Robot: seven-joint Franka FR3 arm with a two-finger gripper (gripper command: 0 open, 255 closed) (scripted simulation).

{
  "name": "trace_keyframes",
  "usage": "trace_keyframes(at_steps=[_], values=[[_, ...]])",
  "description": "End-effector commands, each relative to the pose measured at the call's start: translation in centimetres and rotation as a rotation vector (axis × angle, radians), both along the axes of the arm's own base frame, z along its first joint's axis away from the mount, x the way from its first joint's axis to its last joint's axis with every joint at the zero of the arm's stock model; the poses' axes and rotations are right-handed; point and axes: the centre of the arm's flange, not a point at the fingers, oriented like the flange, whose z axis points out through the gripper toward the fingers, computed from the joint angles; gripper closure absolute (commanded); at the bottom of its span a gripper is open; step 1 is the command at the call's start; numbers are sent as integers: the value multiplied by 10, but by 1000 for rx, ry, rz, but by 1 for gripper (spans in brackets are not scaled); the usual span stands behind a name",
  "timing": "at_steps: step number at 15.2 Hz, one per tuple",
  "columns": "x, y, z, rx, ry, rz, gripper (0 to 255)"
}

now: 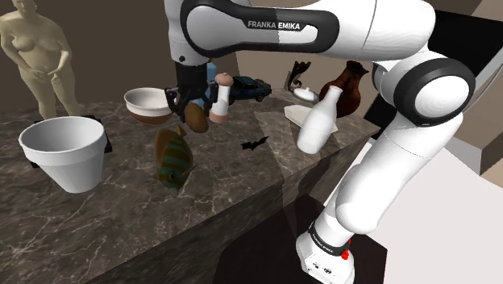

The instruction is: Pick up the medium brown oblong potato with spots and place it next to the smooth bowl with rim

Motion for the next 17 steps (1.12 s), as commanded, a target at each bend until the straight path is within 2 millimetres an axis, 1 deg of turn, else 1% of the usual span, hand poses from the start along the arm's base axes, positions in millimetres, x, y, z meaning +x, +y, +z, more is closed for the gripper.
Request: trace_keyframes(at_steps=[1, 10, 17], values=[[0, 0, -11, 0, -1, 0, 255], [0, 0, -60, 0, -1, 0, 255], [0, 0, -60, 0, -1, 0, 255]])
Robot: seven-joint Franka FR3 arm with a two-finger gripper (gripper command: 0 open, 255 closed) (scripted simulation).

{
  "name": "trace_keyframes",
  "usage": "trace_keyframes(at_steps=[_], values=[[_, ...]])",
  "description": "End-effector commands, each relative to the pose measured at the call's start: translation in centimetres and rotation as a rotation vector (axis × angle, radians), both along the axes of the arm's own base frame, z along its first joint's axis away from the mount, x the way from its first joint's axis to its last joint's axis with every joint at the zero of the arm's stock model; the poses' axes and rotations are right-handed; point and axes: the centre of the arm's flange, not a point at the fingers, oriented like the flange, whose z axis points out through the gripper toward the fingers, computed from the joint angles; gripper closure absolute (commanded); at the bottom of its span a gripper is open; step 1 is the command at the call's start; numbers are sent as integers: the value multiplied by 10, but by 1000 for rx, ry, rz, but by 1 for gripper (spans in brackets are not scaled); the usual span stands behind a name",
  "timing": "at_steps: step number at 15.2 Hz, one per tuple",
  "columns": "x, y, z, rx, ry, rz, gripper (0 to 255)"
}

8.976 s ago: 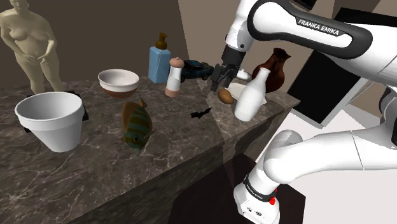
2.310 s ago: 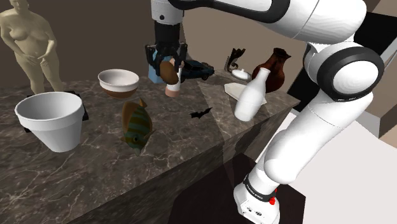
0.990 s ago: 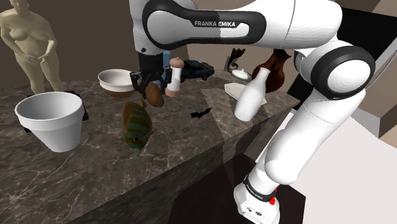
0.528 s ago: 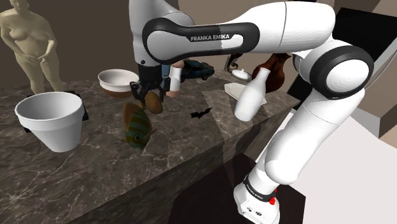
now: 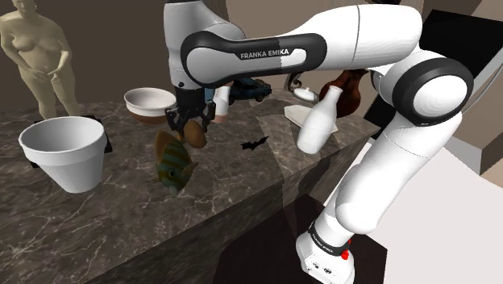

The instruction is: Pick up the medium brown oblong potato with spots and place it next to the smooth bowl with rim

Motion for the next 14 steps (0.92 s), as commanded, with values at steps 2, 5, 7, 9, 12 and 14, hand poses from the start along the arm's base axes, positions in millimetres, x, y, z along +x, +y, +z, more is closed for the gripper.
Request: trace_keyframes(at_steps=[2, 5, 7, 9, 12, 14], values=[[-1, 1, -1, 0, 2, 2, 0], [-1, 1, -1, 0, 2, 2, 0], [0, 1, -1, 0, 2, 2, 0], [0, 5, 25, 0, 2, 2, 0], [1, 8, 49, 0, 2, 2, 0], [1, 8, 49, 0, 2, 2, 0]])
